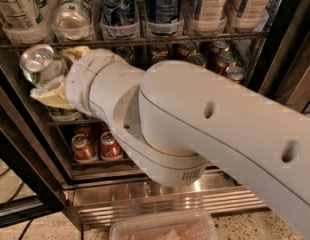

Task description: Pick 7up can from top shelf of fridge

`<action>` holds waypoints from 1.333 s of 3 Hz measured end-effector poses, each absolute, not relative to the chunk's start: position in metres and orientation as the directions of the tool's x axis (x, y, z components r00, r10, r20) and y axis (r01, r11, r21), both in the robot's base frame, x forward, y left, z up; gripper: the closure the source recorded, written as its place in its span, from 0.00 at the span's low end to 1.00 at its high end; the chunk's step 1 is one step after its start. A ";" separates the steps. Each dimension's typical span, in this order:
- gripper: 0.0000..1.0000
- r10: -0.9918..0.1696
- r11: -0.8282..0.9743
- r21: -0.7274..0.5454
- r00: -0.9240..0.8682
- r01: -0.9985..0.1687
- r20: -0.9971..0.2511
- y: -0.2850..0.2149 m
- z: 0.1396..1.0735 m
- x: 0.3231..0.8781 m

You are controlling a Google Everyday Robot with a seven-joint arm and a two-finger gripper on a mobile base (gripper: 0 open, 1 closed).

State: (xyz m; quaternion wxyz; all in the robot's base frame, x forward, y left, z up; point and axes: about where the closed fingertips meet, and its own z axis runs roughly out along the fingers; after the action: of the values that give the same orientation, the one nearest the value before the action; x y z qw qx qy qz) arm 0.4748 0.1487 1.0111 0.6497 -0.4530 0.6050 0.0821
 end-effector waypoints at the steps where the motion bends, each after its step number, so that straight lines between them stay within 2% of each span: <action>1: 1.00 -0.459 0.553 -0.524 0.288 -0.648 -0.840 0.141 1.013 0.476; 2: 1.00 -0.513 0.548 -0.548 0.264 -0.632 -0.817 0.114 1.002 0.470; 4: 1.00 -0.527 0.546 -0.545 0.245 -0.636 -0.814 0.106 0.993 0.466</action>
Offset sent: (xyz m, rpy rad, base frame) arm -0.0007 -0.0711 0.0065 -0.1591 0.0273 -0.0454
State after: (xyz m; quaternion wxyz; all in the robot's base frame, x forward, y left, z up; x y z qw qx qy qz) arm 0.4656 0.1062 0.9933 0.6303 -0.4745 0.6129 0.0431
